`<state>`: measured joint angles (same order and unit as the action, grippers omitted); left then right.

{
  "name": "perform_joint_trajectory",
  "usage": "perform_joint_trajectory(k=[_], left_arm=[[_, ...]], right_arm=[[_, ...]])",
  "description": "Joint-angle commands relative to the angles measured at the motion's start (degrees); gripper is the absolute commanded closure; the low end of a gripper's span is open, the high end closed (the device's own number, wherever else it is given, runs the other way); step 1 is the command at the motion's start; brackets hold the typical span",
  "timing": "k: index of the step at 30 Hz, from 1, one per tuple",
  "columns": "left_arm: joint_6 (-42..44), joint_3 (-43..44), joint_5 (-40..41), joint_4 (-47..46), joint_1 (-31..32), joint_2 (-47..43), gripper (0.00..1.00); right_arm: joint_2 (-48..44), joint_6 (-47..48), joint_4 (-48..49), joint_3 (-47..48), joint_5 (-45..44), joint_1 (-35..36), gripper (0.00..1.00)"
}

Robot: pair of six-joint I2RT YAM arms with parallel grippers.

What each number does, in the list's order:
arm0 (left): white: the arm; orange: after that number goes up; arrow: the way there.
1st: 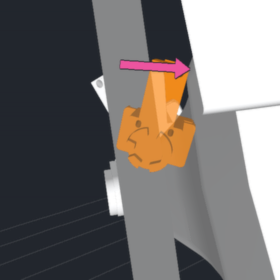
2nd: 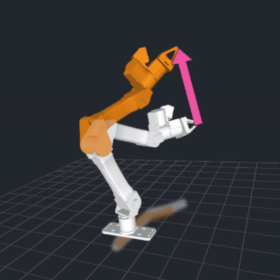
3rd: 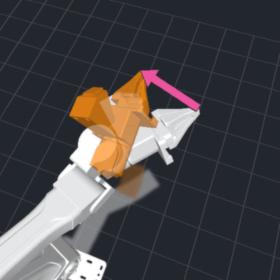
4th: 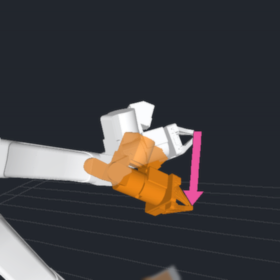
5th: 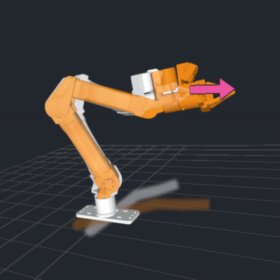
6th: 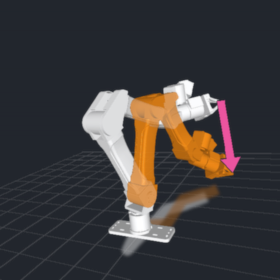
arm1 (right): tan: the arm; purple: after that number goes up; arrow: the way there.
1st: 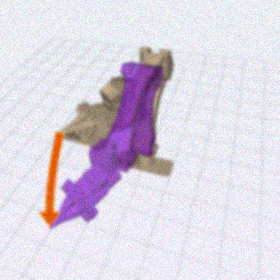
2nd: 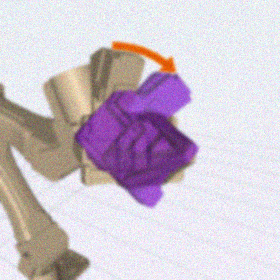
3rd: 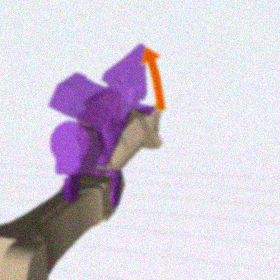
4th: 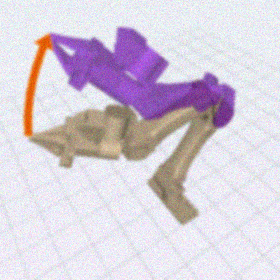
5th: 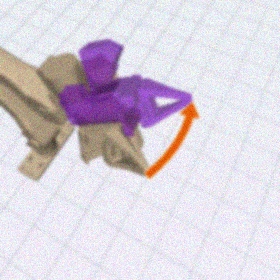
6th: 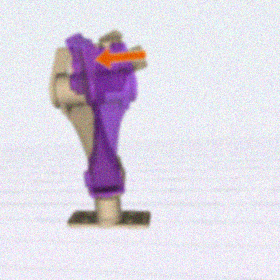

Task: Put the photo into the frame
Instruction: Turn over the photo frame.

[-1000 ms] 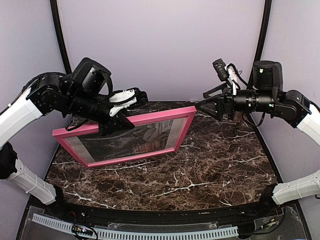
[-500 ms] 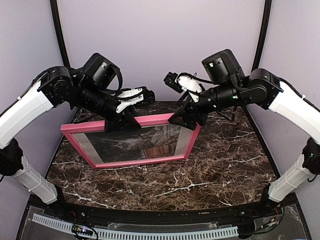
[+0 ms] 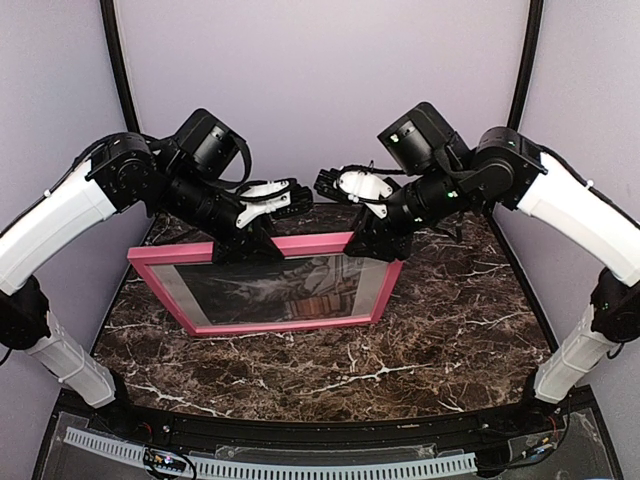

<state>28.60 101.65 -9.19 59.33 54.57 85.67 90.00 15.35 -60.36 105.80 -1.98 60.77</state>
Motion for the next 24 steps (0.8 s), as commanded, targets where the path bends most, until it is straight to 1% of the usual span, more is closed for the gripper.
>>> perform_joint_trajectory(k=[1,3,5,7,11,14,17,20,23,24], left_arm=[[1.07,2.64,-2.30,-4.33,-0.50,-1.67,1.00],[0.96,2.29,-2.56,-4.51,-0.60,-1.77,1.00],[0.93,2.13,-2.81,-4.63,-0.75,-1.79,1.00],[0.93,2.01,-3.05,-4.82,-0.88,-1.89,1.00],[0.84,1.79,-3.57,-4.97,-1.07,-1.99,1.00],[0.79,1.34,-3.86,-5.20,-1.19,-2.27,1.00],[0.82,0.48,-3.94,-5.63,-1.34,-2.83,1.00],[0.78,-0.09,-4.01,-5.86,-1.44,-3.10,1.00],[0.76,-0.35,-4.14,-6.17,-1.65,-3.34,1.00],[0.76,-0.54,-4.11,-6.25,-1.70,-3.42,1.00]], right_arm=[[1.51,-0.01,-2.48,1.76,-0.54,0.60,0.61],[1.87,0.04,-2.74,2.13,-0.44,0.58,0.64],[2.18,0.09,-2.87,2.24,-0.61,0.71,0.64],[2.49,0.07,-3.01,2.00,-0.91,0.67,0.64],[2.98,0.03,-3.07,1.47,-1.70,0.73,0.57],[2.99,0.17,-2.86,1.09,-2.22,0.67,0.54],[2.98,0.33,-2.75,0.82,-2.69,0.72,0.54],[3.12,0.42,-2.67,0.90,-2.76,0.67,0.59],[3.28,0.38,-2.79,1.04,-2.52,0.71,0.68],[3.19,0.40,-2.90,1.07,-2.33,0.68,0.70]])
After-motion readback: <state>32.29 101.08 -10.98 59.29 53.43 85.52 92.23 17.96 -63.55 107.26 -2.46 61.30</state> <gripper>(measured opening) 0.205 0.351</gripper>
